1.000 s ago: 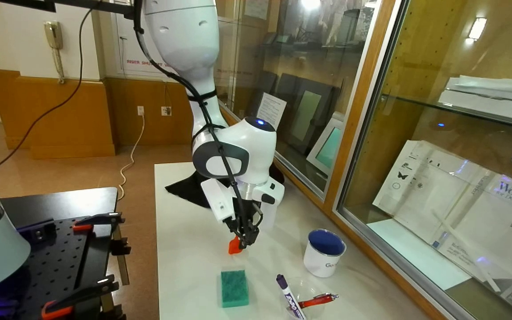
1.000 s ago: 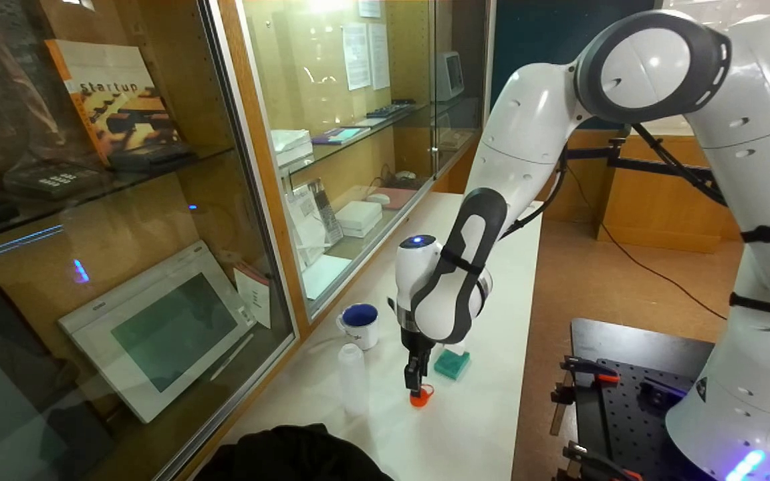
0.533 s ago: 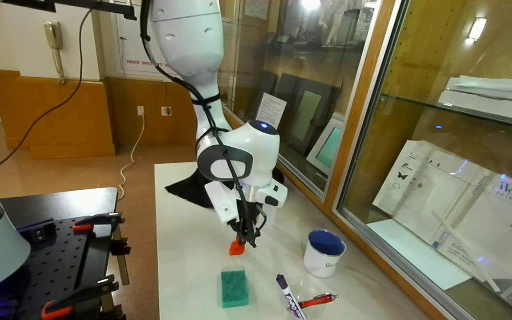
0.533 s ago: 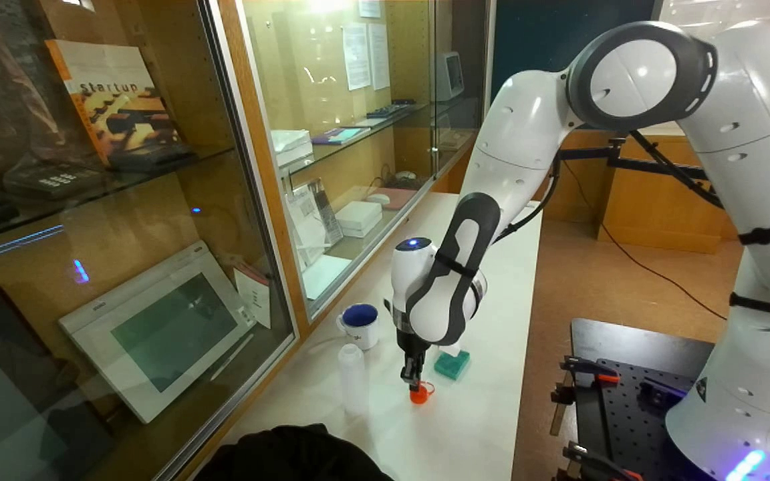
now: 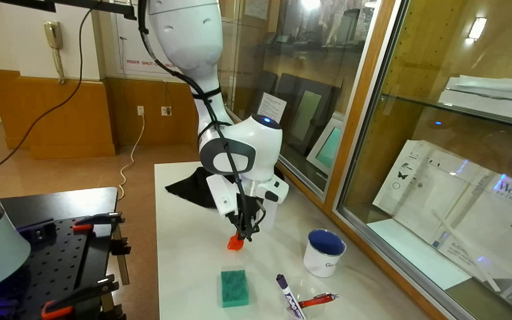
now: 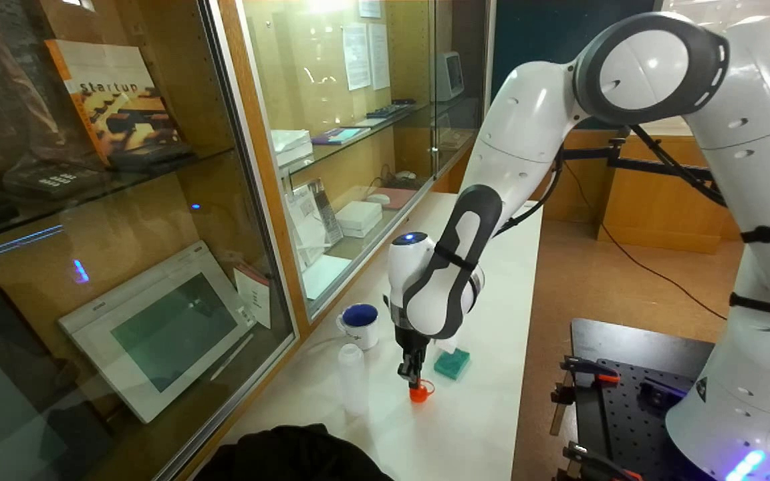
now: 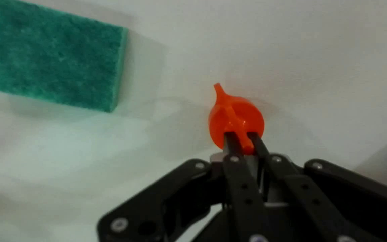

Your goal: Cover the white bottle with the red lid and then transfer the marker from the cup to the mug

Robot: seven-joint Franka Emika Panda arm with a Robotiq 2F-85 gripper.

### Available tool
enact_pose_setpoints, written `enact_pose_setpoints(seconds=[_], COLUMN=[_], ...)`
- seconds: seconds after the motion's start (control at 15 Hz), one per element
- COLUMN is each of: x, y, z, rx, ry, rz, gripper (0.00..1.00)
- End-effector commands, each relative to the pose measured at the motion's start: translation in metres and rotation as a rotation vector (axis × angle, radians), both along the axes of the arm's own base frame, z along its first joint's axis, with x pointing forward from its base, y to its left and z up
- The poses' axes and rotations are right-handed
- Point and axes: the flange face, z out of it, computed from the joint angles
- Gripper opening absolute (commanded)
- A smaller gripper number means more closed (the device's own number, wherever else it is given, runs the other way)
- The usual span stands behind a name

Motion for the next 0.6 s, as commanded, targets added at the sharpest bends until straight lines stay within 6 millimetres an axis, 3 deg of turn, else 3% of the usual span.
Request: enact_pose_setpoints(seconds=[0.0, 0.53], x=[-0.017, 0.012], y=[0.011, 0.017], z=[0.060, 0.175], rx=[0.002, -0.038], ry=[0.050, 0.028], rz=[-0.037, -0.100], gripper=[0.03, 0.03])
